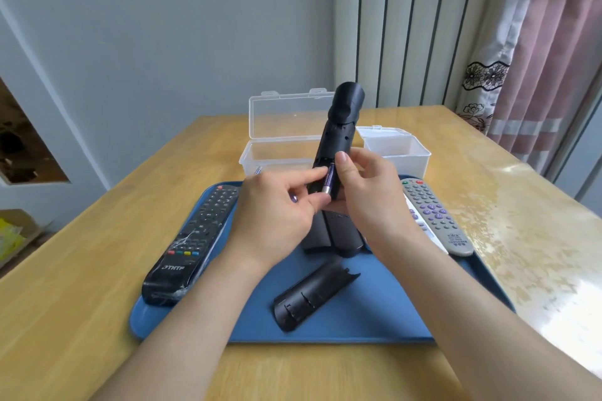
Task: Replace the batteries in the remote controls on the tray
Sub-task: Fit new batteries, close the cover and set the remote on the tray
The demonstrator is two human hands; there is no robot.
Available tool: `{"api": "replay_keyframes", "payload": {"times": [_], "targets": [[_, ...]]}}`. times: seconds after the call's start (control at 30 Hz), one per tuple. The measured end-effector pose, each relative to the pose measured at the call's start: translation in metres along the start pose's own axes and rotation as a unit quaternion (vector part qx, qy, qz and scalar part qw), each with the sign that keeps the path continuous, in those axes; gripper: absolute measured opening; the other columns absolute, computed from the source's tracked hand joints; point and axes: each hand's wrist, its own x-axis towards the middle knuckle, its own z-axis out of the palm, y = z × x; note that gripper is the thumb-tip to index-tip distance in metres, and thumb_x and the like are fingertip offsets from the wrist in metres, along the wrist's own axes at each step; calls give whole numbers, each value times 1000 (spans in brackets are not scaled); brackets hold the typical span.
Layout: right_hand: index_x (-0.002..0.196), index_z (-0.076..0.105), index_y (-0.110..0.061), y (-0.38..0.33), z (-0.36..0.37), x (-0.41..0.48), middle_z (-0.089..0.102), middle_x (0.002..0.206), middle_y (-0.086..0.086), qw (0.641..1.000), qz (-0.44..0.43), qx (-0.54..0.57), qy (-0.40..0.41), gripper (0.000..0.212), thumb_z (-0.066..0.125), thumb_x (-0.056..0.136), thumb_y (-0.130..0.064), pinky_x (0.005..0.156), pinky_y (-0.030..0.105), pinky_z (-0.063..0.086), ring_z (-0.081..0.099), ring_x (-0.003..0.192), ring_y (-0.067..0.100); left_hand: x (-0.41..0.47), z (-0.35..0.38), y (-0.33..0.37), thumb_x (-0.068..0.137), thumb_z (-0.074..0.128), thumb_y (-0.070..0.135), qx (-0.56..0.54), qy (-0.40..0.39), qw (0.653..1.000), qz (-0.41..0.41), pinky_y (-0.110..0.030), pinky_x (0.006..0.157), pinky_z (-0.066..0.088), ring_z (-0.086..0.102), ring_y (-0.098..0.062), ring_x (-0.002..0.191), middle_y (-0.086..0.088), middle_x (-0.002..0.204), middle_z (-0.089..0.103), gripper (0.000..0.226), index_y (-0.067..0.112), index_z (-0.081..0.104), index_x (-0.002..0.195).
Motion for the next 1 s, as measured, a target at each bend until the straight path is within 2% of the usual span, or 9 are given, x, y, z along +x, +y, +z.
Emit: {"api": "replay_keyframes", "payload": {"times": [0.1,0.2,0.3,0.4,0.53,0.67,0.77,0.83,1.0], "targets": [[103,64,-8,-2,2,-1,71,83,13,999,-18,-26,-10,20,46,103,-17,58,30,60,72,71,22,1,2,3,73,79,8,-41,17,997,-57,-16,57,37,43,-6,48,6,48,51,33,25,61,94],[106,64,-10,0,5,-4,73,86,15,999,-19,-45,-21,19,47,103,-17,60,34,61,73,73,25,5,2,2,75,75,1,-130,-4,978,-165,-27,63,41,44,-10,48,9,43,46,36,24,55,95],[110,65,-10,1,5,-5,74,87,14,996,-19,-74,-48,19,50,101,-18,67,42,62,74,75,25,4,1,2,77,68,-6,-185,-36,956,-224,-23,59,38,43,-5,43,13,38,41,33,24,65,90],[112,66,-11,-6,-1,-3,74,88,12,993,-4,-68,-98,17,57,97,-13,69,37,62,74,73,21,3,2,4,77,69,-4,-193,-37,954,-226,-24,58,35,36,-7,43,12,39,34,30,23,67,90],[104,65,-19,-4,-3,-2,75,90,11,987,-11,-128,-100,18,57,95,-6,70,41,62,74,77,23,3,-4,10,81,69,2,-199,-132,938,-253,-10,42,34,45,1,38,15,46,54,30,16,63,107],[114,62,-6,-4,-8,2,72,88,17,992,52,-96,-64,19,53,97,-2,66,39,62,74,72,30,8,-18,3,76,62,0,-351,-174,860,-328,-17,40,18,34,-7,48,2,67,50,47,14,54,120],[113,60,-5,-7,-14,4,72,91,19,991,109,-53,-64,18,50,99,-3,62,35,61,73,74,33,13,-26,-7,67,50,-11,-509,-151,782,-327,-20,48,37,49,-15,66,-9,83,55,58,10,52,122],[114,60,-4,-7,-15,4,73,97,18,986,142,-18,-81,18,49,100,-5,62,32,60,74,77,33,11,-25,-8,78,48,-19,-518,-158,780,-315,-20,58,50,58,-17,75,-13,91,60,52,7,54,123],[119,59,-2,0,-13,5,74,98,16,982,163,33,-95,22,49,100,-6,75,39,61,74,80,32,8,-17,-8,86,49,-17,-477,-119,818,-299,-19,66,55,63,-13,74,-11,86,61,37,4,60,115]]}}
